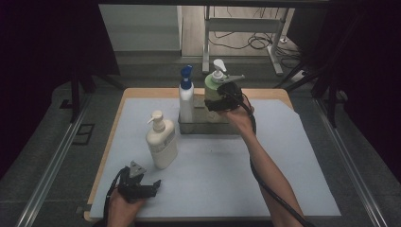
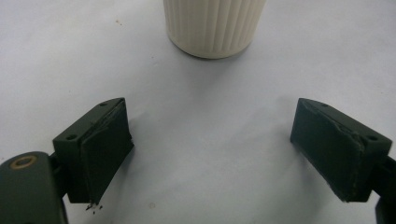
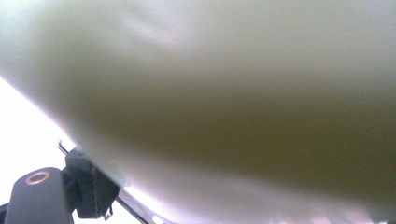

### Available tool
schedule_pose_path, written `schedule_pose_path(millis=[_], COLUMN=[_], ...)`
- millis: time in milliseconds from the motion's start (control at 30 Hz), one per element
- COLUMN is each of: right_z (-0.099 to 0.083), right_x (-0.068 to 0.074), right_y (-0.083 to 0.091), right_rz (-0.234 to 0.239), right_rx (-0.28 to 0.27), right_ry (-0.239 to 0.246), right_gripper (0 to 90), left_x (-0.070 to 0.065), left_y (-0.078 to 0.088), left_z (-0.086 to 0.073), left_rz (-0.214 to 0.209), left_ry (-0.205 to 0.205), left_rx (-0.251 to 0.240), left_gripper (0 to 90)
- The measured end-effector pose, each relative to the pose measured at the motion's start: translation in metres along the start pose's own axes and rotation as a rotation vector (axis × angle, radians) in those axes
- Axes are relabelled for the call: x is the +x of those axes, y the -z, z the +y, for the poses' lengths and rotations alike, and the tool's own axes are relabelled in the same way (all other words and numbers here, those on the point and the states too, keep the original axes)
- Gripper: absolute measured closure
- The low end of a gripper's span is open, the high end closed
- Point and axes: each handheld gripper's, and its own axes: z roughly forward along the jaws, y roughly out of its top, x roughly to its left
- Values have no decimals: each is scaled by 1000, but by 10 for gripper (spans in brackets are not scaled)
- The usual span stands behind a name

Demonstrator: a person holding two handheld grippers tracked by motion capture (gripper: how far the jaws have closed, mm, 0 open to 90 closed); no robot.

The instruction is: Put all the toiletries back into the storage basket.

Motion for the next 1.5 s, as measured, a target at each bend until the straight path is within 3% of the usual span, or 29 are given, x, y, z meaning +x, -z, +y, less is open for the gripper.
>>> schedule_pose_path(millis=[1167, 1500], right_z=[-35, -38], right_x=[4, -1], right_y=[-34, -34], right_rz=[37, 58], right_rx=[99, 90], right_ry=[2, -9], right_gripper=[122, 116], left_x=[0, 0], left_y=[0, 0], left_z=[0, 0], left_rz=[-1, 0], left_ry=[0, 0], left_rx=[-1, -1], left_gripper=[116, 116])
